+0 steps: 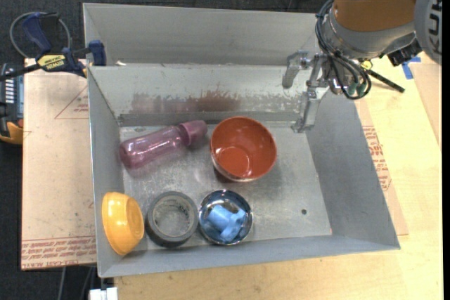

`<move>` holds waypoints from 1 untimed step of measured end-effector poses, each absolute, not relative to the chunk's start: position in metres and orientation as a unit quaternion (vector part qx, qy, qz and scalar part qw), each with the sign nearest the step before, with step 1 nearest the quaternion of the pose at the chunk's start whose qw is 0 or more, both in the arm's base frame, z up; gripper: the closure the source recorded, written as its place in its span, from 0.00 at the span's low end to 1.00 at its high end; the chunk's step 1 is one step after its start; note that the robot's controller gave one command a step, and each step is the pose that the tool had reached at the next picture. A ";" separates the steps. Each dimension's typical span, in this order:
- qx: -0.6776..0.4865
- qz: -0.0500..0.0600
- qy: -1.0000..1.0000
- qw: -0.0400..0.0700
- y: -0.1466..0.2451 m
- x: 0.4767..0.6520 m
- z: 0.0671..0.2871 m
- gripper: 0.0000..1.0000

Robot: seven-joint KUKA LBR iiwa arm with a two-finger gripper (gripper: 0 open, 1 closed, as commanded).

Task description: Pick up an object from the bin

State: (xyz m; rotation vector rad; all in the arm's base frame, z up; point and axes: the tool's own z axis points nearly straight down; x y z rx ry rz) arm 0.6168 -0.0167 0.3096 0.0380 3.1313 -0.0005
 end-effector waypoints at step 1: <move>0.011 -0.001 1.000 0.013 -0.013 0.616 0.327 0.00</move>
Offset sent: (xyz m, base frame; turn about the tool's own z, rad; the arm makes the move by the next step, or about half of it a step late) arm -0.0017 -0.0132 0.1604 -0.3798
